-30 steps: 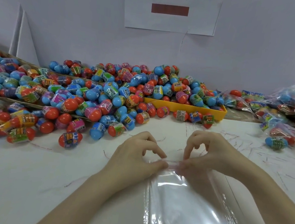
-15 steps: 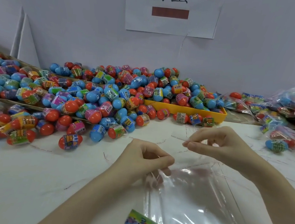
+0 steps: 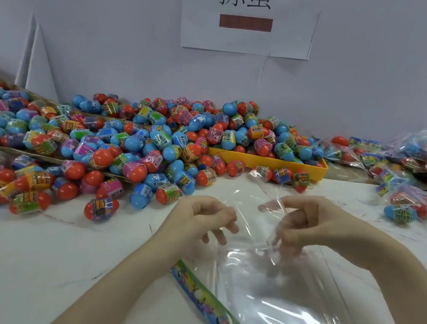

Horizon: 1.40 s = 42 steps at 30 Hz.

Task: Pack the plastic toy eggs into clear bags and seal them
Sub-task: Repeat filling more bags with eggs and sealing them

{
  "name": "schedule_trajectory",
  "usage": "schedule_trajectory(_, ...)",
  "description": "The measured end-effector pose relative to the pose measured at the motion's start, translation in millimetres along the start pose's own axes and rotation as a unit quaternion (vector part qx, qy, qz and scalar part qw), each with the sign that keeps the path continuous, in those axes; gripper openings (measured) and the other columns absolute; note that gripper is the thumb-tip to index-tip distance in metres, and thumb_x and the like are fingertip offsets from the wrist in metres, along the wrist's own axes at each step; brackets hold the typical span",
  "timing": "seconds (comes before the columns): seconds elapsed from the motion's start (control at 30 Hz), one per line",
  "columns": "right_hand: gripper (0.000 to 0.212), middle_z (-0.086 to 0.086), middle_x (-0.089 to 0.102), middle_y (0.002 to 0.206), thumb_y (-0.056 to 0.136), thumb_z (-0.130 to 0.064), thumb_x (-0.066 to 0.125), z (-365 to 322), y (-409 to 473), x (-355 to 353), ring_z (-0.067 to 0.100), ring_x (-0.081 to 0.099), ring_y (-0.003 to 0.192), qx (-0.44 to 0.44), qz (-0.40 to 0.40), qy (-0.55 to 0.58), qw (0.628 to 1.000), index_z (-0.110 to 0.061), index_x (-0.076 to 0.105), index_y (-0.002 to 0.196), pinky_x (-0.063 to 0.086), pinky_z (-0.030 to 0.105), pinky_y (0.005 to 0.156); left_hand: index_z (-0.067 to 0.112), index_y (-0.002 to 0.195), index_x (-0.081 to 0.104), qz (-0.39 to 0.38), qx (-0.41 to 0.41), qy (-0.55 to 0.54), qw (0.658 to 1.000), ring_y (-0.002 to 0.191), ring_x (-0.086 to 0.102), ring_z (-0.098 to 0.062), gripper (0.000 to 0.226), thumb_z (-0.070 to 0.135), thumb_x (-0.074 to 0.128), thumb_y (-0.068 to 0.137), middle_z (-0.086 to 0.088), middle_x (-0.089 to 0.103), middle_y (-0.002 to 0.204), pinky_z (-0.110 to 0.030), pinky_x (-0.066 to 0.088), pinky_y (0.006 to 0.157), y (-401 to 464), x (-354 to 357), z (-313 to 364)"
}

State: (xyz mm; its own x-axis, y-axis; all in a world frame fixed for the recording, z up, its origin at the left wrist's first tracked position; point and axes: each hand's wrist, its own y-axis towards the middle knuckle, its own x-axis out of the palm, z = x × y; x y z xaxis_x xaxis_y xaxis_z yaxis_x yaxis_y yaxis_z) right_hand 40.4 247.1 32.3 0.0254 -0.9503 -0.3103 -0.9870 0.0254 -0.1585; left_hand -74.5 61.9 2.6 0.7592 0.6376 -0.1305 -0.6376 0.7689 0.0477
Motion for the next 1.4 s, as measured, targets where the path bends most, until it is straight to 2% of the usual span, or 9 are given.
schedule_trajectory(0.23, 0.078, -0.006, 0.068, 0.099, 0.048, 0.005, 0.082, 8, 1, -3, 0.016, 0.067, 0.079, -0.004, 0.027, 0.055, 0.998, -0.032, 0.058, 0.113, 0.055, 0.026, 0.064, 0.014, 0.058, 0.065, 0.049, -0.014, -0.091, 0.995, 0.036, 0.050, -0.011, 0.014, 0.027, 0.062, 0.062, -0.002, 0.061, 0.049, -0.016, 0.037, 0.041, -1, -16, 10)
schedule_trajectory(0.33, 0.076, -0.007, 0.061, 0.113, 0.044, -0.005, 0.085, 9, 3, -1, 0.012, 0.065, 0.089, 0.018, 0.056, 0.040, 0.998, -0.032, 0.060, 0.111, 0.054, 0.024, 0.067, 0.017, 0.048, 0.064, 0.090, 0.012, -0.160, 0.983, 0.041, 0.052, -0.009, 0.019, 0.027, 0.059, 0.063, 0.003, 0.059, 0.050, -0.025, 0.038, 0.053, -2, -20, 13)
schedule_trajectory(0.5, 0.060, -0.010, 0.054, 0.113, 0.056, -0.012, 0.084, 8, 9, 8, 0.007, 0.061, 0.089, 0.047, 0.137, -0.058, 0.988, -0.035, 0.058, 0.105, 0.053, 0.017, 0.065, 0.017, 0.064, 0.067, 0.152, 0.036, -0.260, 0.953, 0.044, 0.059, -0.009, 0.014, 0.028, 0.059, 0.068, 0.002, 0.069, 0.062, -0.013, 0.046, 0.047, -1, -23, 12)
schedule_trajectory(0.7, 0.054, -0.022, 0.041, 0.100, 0.063, -0.047, 0.075, 2, 7, 13, 0.004, 0.041, 0.096, 0.029, 0.174, -0.390, 0.904, -0.044, 0.047, 0.109, 0.038, 0.019, 0.081, 0.020, 0.057, 0.073, 0.168, 0.047, -0.182, 0.968, 0.044, 0.060, -0.006, 0.016, 0.029, 0.063, 0.065, 0.002, 0.071, 0.063, -0.010, 0.043, 0.045, -2, -16, 12)
schedule_trajectory(0.8, 0.048, -0.025, 0.058, 0.101, 0.057, -0.067, 0.053, -12, 6, 23, 0.003, 0.052, 0.101, -0.075, 0.251, -0.212, 0.942, -0.040, 0.059, 0.097, 0.043, 0.023, 0.087, 0.016, 0.059, 0.072, 0.161, 0.061, -0.169, 0.970, 0.043, 0.059, -0.007, 0.015, 0.028, 0.065, 0.065, 0.000, 0.071, 0.062, -0.011, 0.041, 0.043, -2, -10, 12)
schedule_trajectory(0.9, 0.077, -0.007, 0.072, 0.098, 0.051, -0.085, 0.046, -23, 5, 36, 0.012, 0.067, 0.088, -0.128, 0.160, 0.032, 0.978, -0.027, 0.066, 0.096, 0.053, 0.021, 0.071, 0.017, 0.060, 0.073, 0.170, 0.081, -0.156, 0.970, 0.043, 0.060, -0.009, 0.013, 0.028, 0.067, 0.062, -0.002, 0.072, 0.065, -0.011, 0.040, 0.042, -4, -3, 11)
schedule_trajectory(1.1, 0.018, 0.006, 0.073, 0.072, 0.065, -0.024, 0.067, -25, 10, 55, 0.016, 0.068, 0.059, -0.167, 0.225, 0.097, 0.955, -0.016, 0.075, 0.078, 0.053, 0.019, 0.058, 0.019, 0.060, 0.074, 0.160, 0.101, -0.150, 0.970, 0.043, 0.061, -0.010, 0.017, 0.035, 0.071, 0.056, -0.002, 0.072, 0.064, -0.012, 0.041, 0.044, -6, 3, 12)
schedule_trajectory(1.3, 0.014, 0.005, 0.068, 0.056, 0.055, -0.022, 0.074, -23, 8, 59, 0.013, 0.060, 0.046, -0.188, 0.317, 0.111, 0.923, -0.009, 0.072, 0.059, 0.048, 0.017, 0.048, 0.031, 0.095, 0.063, 0.217, 0.098, -0.098, 0.966, 0.081, 0.064, 0.005, 0.048, 0.058, 0.076, 0.057, 0.012, 0.070, 0.094, -0.009, 0.047, 0.066, -6, 6, 10)
schedule_trajectory(1.4, 0.021, -0.003, 0.062, 0.050, 0.061, -0.026, 0.077, -18, 10, 65, 0.007, 0.054, 0.043, -0.239, 0.463, -0.058, 0.852, -0.018, 0.060, 0.051, 0.046, 0.017, 0.048, 0.036, 0.092, 0.057, 0.274, 0.144, -0.007, 0.951, 0.087, 0.056, 0.005, 0.041, 0.062, 0.064, 0.060, 0.016, 0.061, 0.096, -0.011, 0.043, 0.073, -9, 9, 9)
